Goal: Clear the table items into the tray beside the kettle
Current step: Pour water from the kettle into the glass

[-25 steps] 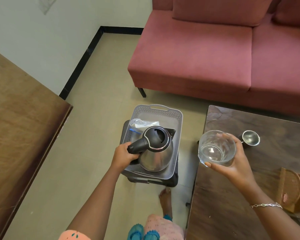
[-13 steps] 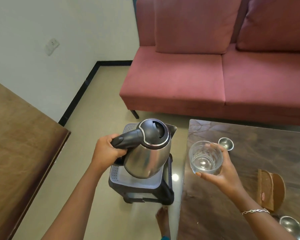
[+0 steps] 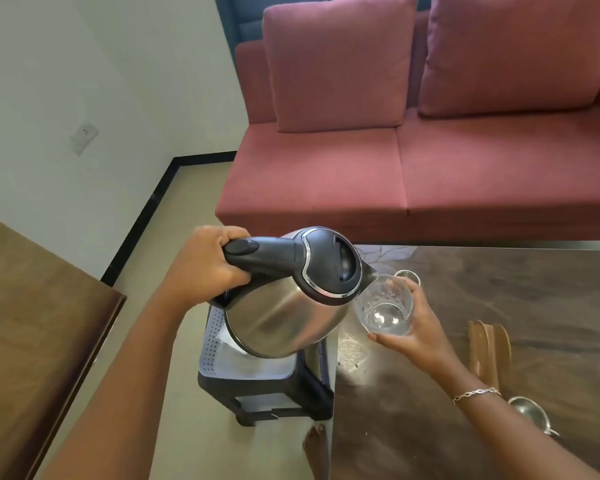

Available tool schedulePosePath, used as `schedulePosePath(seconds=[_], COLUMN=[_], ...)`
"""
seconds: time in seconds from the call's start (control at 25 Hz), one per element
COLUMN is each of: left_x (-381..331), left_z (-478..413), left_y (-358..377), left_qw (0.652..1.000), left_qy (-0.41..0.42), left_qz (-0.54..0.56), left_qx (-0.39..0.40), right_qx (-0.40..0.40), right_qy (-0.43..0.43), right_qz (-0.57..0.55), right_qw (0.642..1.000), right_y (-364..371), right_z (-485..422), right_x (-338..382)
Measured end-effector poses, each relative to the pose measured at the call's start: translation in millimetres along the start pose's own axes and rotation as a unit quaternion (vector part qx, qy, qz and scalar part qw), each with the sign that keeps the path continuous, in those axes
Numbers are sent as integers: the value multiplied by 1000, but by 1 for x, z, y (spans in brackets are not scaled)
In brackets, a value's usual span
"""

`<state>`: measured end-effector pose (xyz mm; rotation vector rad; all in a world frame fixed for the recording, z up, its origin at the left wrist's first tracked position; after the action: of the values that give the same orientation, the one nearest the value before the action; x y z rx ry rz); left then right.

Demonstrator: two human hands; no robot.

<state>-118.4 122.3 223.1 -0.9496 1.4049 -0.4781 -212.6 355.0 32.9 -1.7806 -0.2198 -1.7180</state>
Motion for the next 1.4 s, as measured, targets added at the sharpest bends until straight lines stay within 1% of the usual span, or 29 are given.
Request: schedulePosePath(seconds=[0.16,0.32,0.56,0.72,1.12,1.4], left_x=[-44,-77,-111,-125,-151,-161], left_z=[-9,-15,-22,-22,-16,-18], left_y=[4,12,27,38,57,67], left_qw=[996,988,960,948,922,908], left_qy=[66,99,176,211,261,271], left_qz=[-57,-109,-211,-230,-271,-299], left_qx=[15,39,46,65,95,111], right_qx=[-21,-30,-45,-48,-50,-55], right_qy=[8,13,13,14,17,17], right_qz=[4,6,17,21,27,25], right_qw=[1000,999,999,999,998,998], right_y=[-17,-30,-41,-45,-51,-54], right_z=[12,24,39,45,61,67], right_x=[-9,-15,-19,-20,-26,-30])
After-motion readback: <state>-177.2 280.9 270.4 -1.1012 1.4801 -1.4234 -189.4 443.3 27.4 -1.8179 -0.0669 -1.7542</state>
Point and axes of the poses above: each hand's wrist, its own z-axis away from the middle knuckle, its own y-axis out of the palm, x = y × z, the point moved 10 cm from there along -z, towards the middle knuckle, and after that the axes turned 3 degrees about y, right-handed, at the moved point
